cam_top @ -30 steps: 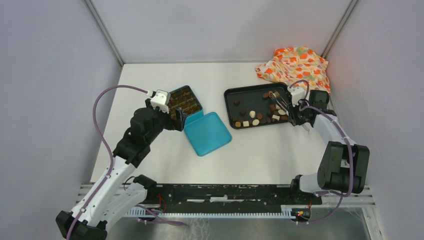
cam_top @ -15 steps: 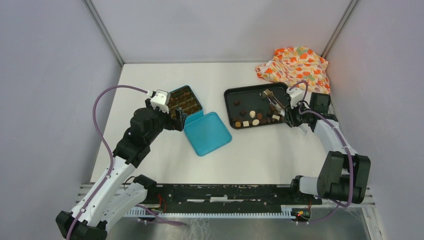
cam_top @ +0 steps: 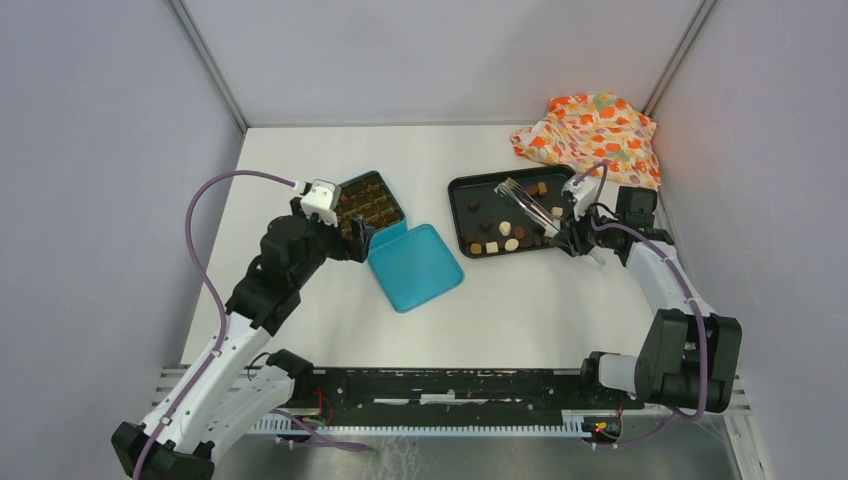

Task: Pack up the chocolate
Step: Pick up the fake chocolate from the plate, then place the fake chocolate in the packing box.

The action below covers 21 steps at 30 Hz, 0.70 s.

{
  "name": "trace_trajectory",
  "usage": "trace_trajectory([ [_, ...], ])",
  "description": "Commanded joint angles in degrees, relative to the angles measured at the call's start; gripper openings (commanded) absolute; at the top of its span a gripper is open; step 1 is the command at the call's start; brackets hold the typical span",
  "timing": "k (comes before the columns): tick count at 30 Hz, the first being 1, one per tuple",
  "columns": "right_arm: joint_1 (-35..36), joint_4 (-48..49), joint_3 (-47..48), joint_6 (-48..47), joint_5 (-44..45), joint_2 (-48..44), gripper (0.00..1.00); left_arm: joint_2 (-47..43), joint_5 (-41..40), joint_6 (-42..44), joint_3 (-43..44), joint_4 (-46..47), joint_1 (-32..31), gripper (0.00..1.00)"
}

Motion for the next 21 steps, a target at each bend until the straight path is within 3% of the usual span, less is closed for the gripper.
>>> trace_trajectory([
  [1,2.23,1.03,0.20,-2.15,-4.51,-0.95,0.08,-0.51,0.43,-0.27,1.55,1.30,0.25,1.00],
  [11,15.20,1.36,5.92,-2.03,-2.49,2.83,0.08,-0.46,-0.33,-0.15,1.49,1.17,0.25,1.00],
  [21,25.14,-4.48,22.79,-3.01,1.57,14.65,0.08,-0.77,-1.40,-0.10,1.40,0.94,0.27,1.00],
])
